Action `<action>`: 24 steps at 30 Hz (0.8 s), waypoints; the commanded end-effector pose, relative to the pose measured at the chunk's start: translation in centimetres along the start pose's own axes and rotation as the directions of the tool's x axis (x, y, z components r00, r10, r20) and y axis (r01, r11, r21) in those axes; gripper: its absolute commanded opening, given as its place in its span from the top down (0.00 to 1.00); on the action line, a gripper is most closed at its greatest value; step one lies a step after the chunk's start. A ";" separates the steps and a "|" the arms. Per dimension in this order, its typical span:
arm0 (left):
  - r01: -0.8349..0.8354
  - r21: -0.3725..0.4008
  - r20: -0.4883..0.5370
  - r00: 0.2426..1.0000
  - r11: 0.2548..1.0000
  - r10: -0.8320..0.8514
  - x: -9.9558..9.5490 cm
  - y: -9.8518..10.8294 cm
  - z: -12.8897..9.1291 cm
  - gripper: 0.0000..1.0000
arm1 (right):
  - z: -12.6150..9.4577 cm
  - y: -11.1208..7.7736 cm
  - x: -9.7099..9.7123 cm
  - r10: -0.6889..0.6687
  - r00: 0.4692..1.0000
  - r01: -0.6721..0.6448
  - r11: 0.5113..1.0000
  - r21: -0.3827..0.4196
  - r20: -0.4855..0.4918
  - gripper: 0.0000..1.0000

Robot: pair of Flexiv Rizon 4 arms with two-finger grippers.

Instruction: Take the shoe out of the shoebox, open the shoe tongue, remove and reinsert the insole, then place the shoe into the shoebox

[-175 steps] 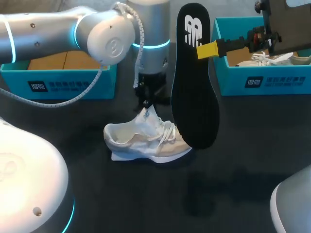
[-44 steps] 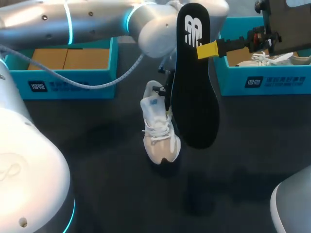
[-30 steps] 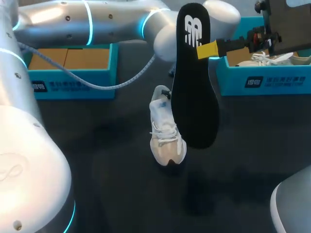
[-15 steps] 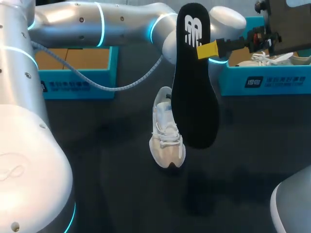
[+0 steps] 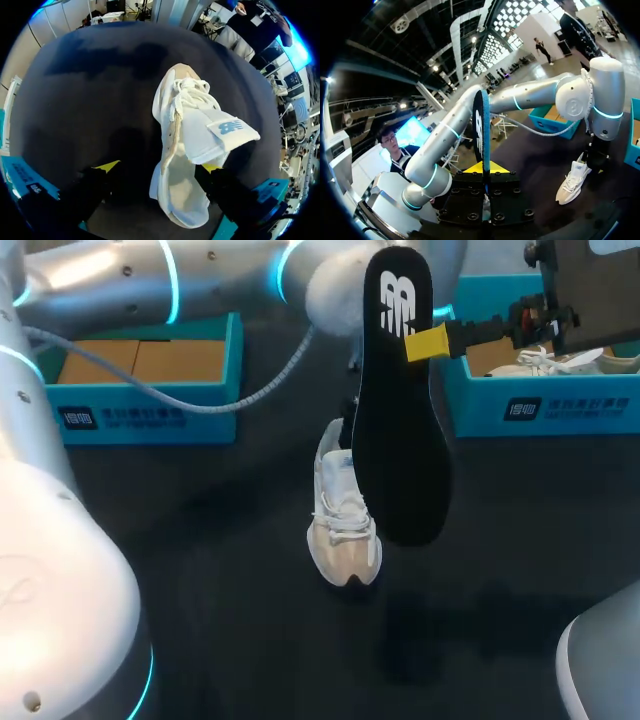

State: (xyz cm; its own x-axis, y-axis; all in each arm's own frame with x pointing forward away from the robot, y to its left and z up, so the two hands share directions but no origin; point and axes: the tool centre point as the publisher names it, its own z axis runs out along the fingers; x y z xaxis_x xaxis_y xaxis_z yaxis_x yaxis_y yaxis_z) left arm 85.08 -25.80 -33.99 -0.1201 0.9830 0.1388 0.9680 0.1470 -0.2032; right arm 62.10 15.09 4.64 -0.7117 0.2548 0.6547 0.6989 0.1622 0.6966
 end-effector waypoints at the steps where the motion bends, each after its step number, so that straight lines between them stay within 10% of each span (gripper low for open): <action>1: 0.008 -0.009 0.162 0.987 1.000 -0.007 3.0 -0.5 -2.7 0.00 | 0.3 0.3 -0.1 0.001 1.000 -0.001 1.000 0.004 0.000 1.00; 24: -0.093 0.077 0.643 0.765 0.993 0.022 14.0 -4.4 -13.9 0.00 | 0.3 0.3 -0.1 0.001 1.000 -0.001 1.000 0.004 0.000 1.00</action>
State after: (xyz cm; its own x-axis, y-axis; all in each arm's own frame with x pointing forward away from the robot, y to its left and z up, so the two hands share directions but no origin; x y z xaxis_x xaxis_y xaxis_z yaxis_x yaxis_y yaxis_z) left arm 83.22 -18.47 -18.67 -0.1427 0.9637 -0.2255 0.9507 0.0700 -0.3022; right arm 62.10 15.09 4.64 -0.7117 0.2548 0.6547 0.6989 0.1622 0.6966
